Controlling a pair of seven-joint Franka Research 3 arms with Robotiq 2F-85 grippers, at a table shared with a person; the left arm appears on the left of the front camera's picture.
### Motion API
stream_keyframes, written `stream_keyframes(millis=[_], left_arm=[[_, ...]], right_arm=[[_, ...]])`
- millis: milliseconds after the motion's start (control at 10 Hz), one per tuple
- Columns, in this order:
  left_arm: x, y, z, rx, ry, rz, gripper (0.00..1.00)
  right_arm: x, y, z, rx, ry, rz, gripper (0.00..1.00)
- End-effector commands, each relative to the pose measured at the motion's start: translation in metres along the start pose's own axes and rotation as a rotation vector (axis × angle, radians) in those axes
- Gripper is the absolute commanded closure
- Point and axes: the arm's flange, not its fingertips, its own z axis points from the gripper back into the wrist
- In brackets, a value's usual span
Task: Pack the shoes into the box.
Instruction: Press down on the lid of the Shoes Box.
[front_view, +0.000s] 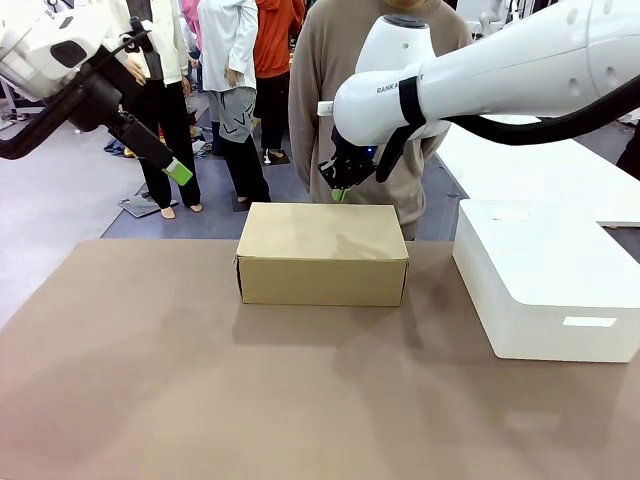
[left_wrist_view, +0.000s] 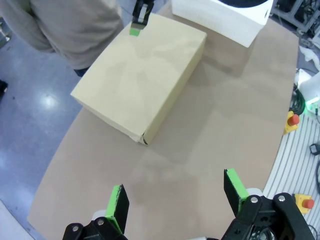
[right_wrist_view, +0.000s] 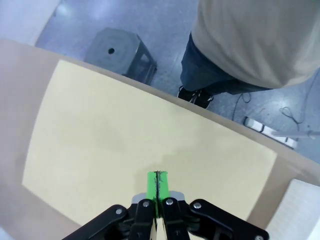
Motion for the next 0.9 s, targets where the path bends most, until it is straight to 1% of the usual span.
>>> stream_keyframes(millis=[0,400,600,700,800], left_arm=[[0.0,0.0,0.0,0.007,-0.002,0.011,0.0],[0.0,0.0,0.0,0.007,-0.002,0.011,0.0],[0.0,0.0,0.0,0.007,-0.002,0.011,0.0],[0.0,0.0,0.0,0.007,-0.002,0.011,0.0],[0.0,0.0,0.0,0.007,-0.002,0.011,0.0]], right_arm=[[0.011,0.007,-0.015,-0.017,0.016,-0.055,1.0],[0.013,0.005,-0.059,-0.043,0.072,-0.086,1.0],[0.009,0.006,-0.072,-0.065,0.108,-0.079,1.0],[0.008,0.008,-0.063,-0.051,0.113,-0.073,1.0],[0.005,0.01,-0.04,-0.04,0.095,-0.056,1.0]])
